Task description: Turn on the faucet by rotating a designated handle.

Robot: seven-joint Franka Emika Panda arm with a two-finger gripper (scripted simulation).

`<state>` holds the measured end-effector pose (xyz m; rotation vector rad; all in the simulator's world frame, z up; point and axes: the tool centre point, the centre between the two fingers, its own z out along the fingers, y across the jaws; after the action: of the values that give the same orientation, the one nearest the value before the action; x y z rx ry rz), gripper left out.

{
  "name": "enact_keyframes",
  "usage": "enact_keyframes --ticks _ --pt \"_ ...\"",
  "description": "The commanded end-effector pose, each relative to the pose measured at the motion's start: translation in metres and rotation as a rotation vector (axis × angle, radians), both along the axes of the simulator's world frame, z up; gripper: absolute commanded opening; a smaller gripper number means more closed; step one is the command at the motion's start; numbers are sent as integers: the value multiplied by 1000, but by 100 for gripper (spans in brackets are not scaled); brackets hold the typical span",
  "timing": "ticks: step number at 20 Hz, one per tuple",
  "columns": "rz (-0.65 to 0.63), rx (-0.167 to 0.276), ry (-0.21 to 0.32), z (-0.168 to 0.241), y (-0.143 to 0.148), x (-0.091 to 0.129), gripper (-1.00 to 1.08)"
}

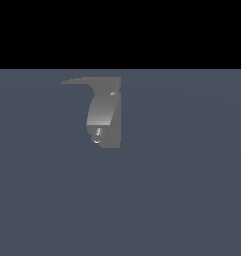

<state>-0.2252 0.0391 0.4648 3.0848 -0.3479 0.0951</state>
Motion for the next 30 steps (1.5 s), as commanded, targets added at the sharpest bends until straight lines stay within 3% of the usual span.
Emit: enact_keyframes --ticks 1,14,30 --pt "-49 3 1 -7 11 6 -100" --pt "-301 19 4 -45 66 47 -100" --pt "-605 41 8 -89 116 114 -100"
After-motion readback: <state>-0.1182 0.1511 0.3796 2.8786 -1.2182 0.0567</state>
